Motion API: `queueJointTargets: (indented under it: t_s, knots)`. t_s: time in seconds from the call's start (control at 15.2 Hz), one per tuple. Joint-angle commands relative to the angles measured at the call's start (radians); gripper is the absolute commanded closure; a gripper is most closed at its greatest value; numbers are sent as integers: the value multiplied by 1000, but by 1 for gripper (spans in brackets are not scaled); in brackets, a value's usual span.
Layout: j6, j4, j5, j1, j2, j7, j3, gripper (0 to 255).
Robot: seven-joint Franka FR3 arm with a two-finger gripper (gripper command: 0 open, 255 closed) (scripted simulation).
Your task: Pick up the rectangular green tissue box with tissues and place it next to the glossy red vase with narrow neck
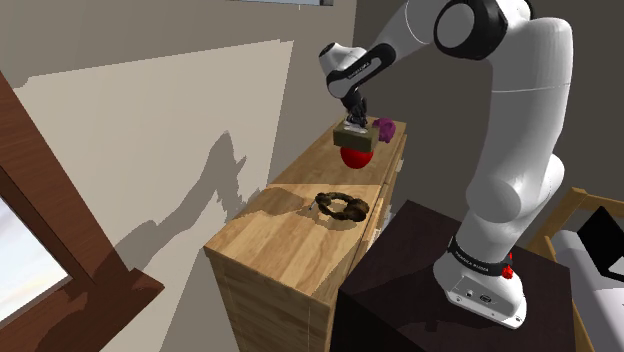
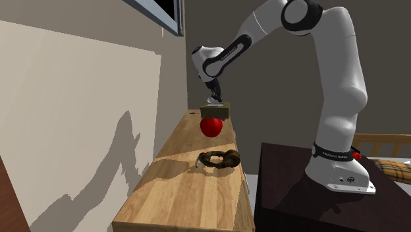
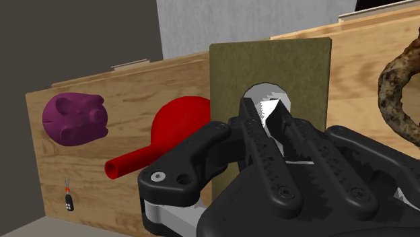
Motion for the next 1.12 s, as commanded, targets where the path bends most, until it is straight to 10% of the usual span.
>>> queueJointTargets:
  t_s: [0.0, 1.06]
  knots:
    - [20, -11, -5, -1, 11, 12, -1, 255]
    - [161, -58, -46, -4, 128, 105, -12, 255]
